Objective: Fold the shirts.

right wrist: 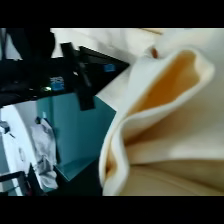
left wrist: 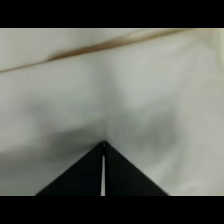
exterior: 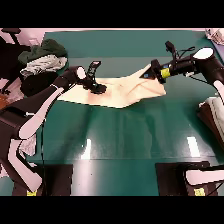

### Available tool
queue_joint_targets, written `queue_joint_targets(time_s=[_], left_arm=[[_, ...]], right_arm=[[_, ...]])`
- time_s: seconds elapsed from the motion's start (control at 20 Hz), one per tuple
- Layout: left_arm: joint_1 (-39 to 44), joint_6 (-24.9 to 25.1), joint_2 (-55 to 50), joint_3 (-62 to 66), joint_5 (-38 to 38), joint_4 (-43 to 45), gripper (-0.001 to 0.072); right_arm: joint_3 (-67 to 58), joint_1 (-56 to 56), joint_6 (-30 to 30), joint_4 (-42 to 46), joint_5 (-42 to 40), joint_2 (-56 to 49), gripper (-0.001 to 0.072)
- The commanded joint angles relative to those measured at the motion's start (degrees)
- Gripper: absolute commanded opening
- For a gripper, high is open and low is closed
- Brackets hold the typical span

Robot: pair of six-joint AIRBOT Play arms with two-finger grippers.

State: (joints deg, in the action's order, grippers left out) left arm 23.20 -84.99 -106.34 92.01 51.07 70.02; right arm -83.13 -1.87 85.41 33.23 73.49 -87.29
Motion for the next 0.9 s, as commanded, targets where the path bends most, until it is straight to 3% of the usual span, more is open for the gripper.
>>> queue_joint_targets(time_s=[0.0, 0.25, 0.5, 0.75, 0.85], left_arm=[[1.09, 0.0, -1.36, -0.07, -0.35, -1.55, 0.0045], [1.95, -0.04, -1.44, -0.04, -1.03, -2.03, 0.0045], [1.92, -0.07, -1.42, 0.11, 0.92, -1.88, 0.0046], [1.86, -3.15, -1.33, 8.5, 10.88, 0.15, 0.0047], [1.75, -7.28, -1.33, 15.76, 17.11, 6.95, 0.0047]], right_arm=[[-3.63, -2.64, 4.83, -6.62, -3.04, 0.83, 0.0013], [-15.67, -6.64, 14.91, -5.57, -3.69, -4.33, 0.0012], [-27.74, -9.35, 22.75, 3.06, 6.25, -12.94, 0.0012], [-34.4, -10.67, 29.0, 6.23, 8.57, -17.35, 0.0012], [-32.98, -10.67, 29.22, 6.01, 8.37, -17.31, 0.0013]])
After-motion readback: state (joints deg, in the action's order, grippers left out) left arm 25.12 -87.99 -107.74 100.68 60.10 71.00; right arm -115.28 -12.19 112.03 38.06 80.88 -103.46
